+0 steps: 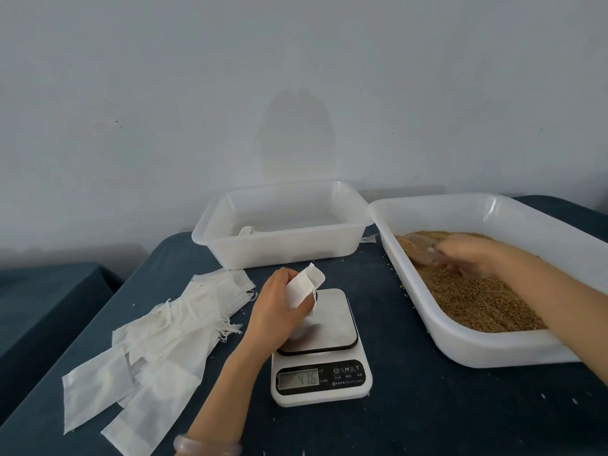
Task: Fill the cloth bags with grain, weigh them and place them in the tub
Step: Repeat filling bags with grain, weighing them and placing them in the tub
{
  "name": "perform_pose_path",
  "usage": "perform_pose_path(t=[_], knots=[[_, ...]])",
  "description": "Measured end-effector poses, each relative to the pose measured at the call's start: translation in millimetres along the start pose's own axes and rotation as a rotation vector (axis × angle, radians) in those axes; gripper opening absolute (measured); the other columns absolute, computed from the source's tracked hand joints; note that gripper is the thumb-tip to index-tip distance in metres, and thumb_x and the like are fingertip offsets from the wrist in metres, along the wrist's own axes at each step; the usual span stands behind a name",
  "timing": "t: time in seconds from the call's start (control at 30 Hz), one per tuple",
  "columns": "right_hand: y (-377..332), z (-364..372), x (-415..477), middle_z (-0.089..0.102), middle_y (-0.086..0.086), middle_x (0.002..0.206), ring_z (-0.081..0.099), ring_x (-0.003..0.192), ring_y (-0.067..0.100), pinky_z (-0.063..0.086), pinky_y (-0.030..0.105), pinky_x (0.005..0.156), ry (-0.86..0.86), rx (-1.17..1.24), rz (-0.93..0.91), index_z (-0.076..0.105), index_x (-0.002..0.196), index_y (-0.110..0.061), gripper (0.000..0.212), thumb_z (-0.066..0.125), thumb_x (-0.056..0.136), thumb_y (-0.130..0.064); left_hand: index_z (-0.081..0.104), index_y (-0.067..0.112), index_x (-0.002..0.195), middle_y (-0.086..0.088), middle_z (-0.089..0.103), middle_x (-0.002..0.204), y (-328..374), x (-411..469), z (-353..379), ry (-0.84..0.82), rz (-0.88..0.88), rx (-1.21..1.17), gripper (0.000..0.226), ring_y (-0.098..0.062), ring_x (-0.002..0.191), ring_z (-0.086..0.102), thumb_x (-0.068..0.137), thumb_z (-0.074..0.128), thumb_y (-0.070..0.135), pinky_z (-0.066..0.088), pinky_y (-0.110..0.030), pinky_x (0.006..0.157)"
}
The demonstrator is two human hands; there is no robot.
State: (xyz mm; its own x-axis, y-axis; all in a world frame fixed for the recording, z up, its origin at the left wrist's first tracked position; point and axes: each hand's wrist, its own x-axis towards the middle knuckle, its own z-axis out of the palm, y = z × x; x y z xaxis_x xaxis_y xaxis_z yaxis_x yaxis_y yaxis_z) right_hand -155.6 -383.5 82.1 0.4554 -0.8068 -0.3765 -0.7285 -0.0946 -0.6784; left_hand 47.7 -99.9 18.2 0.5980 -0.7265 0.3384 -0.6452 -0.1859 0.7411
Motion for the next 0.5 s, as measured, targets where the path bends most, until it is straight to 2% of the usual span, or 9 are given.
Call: perform_pose_path(t=[0.07,0.17,0.23,0.3,0.4,0.5], knots=[[3.4,-7.1,0.3,0.063,0.008,0.084,0.042,0.049,0.011,0.032,0.023,0.045,0.007,0.035,0.007,0.061,0.104,-0.003,0.035,0.051,0.099,-0.037,0.048,0.038,0.09,0.017,0.06,0.094,0.8,0.8,0.1,0.016,-0.015,-0.03,0.024,0.006,0.089,0.053,0.083,0.069,0.028,0.038,-0.02,0.068],[6.5,-16.4,-1.3,0.059,0.002,0.058,0.043,0.042,0.01,0.034,0.021,0.038,0.055,0.045,-0.008,0.065,0.097,0.0,0.037,0.058,0.096,-0.036,0.049,0.037,0.089,0.015,0.062,0.092,1.6,1.4,-0.2,0.034,-0.038,-0.063,0.021,0.004,0.084,0.056,0.085,0.067,0.028,0.039,-0.022,0.066],[6.1,-18.1,-1.8,0.061,0.003,0.065,0.045,0.047,0.011,0.036,0.022,0.042,0.065,0.123,-0.042,0.065,0.095,0.0,0.034,0.059,0.095,-0.034,0.05,0.037,0.092,0.014,0.062,0.092,2.2,1.2,-1.4,0.031,-0.039,-0.095,0.019,0.002,0.084,0.057,0.088,0.067,0.029,0.042,-0.024,0.066],[3.5,-18.1,-4.3,0.064,0.006,0.077,0.048,0.055,0.014,0.038,0.024,0.049,0.105,0.134,-0.096,0.065,0.095,-0.002,0.033,0.057,0.096,-0.035,0.053,0.034,0.098,0.012,0.064,0.094,3.2,1.2,-2.7,0.024,-0.05,-0.159,0.017,-0.003,0.087,0.059,0.087,0.065,0.033,0.049,-0.029,0.072],[0.1,-20.2,-9.4,0.059,0.004,0.067,0.048,0.053,0.015,0.037,0.022,0.044,0.162,0.026,-0.22,0.066,0.092,-0.004,0.037,0.048,0.101,-0.035,0.056,0.032,0.103,0.011,0.066,0.092,4.7,0.2,-4.6,0.019,-0.077,-0.258,0.026,-0.008,0.088,0.06,0.079,0.061,0.042,0.051,-0.033,0.079],[-3.7,-23.4,-16.1,0.059,0.005,0.069,0.051,0.058,0.017,0.039,0.026,0.054,0.183,-0.127,-0.395,0.066,0.093,-0.006,0.033,0.047,0.101,-0.033,0.058,0.033,0.102,0.014,0.065,0.092,4.5,0.4,-5.8,0.012,-0.086,-0.294,0.026,-0.012,0.089,0.061,0.078,0.062,0.043,0.052,-0.034,0.08]])
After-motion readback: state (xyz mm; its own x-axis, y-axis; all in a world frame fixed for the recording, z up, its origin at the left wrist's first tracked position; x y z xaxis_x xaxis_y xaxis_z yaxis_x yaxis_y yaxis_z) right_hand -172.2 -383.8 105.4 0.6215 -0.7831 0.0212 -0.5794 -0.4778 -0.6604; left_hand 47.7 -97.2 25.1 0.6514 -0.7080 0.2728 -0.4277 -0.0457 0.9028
